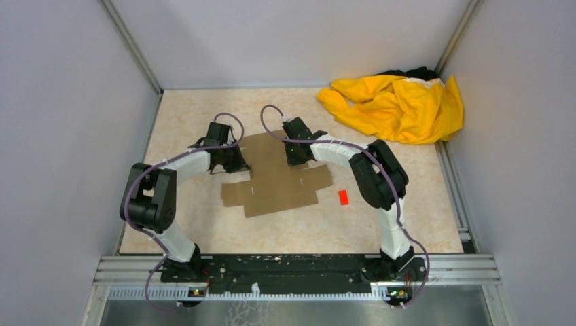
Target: Fold the paper box
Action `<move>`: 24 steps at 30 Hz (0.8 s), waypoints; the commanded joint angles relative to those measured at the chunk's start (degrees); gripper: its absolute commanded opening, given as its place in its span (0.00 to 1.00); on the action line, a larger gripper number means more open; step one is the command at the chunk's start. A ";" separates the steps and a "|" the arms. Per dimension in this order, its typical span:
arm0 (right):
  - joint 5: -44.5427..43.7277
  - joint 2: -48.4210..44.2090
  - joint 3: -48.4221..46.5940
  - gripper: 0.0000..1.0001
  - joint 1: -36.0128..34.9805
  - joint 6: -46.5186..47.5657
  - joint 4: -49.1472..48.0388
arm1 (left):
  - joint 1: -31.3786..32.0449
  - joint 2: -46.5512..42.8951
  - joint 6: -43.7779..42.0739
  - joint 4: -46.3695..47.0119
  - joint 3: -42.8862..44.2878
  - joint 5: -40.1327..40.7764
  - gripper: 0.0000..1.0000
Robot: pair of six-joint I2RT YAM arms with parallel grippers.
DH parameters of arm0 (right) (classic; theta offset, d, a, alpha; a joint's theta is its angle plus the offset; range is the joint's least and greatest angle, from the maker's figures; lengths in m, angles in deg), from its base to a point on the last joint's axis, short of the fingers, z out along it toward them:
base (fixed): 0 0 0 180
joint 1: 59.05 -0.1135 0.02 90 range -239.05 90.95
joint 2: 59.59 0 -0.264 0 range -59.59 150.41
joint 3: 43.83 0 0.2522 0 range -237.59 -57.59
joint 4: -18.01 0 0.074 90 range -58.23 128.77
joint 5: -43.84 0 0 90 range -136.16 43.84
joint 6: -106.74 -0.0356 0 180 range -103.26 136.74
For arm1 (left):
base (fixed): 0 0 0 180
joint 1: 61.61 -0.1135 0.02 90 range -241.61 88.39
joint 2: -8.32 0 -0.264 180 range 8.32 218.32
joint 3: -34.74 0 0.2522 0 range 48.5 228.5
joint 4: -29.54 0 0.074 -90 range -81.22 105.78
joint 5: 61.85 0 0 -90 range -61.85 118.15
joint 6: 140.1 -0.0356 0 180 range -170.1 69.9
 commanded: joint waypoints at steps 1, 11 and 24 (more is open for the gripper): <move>-1.22 3.68 0.01 0.03 -0.36 -0.72 1.41 | 1.05 -1.63 0.74 1.39 0.45 -2.75 0.09; -0.54 3.35 0.93 0.02 -0.35 -0.98 0.52 | 3.96 1.01 0.99 0.58 1.97 -1.61 0.16; 0.74 1.29 3.26 0.02 -0.31 -1.51 -0.66 | 6.30 6.74 -0.73 -1.24 0.82 3.54 0.07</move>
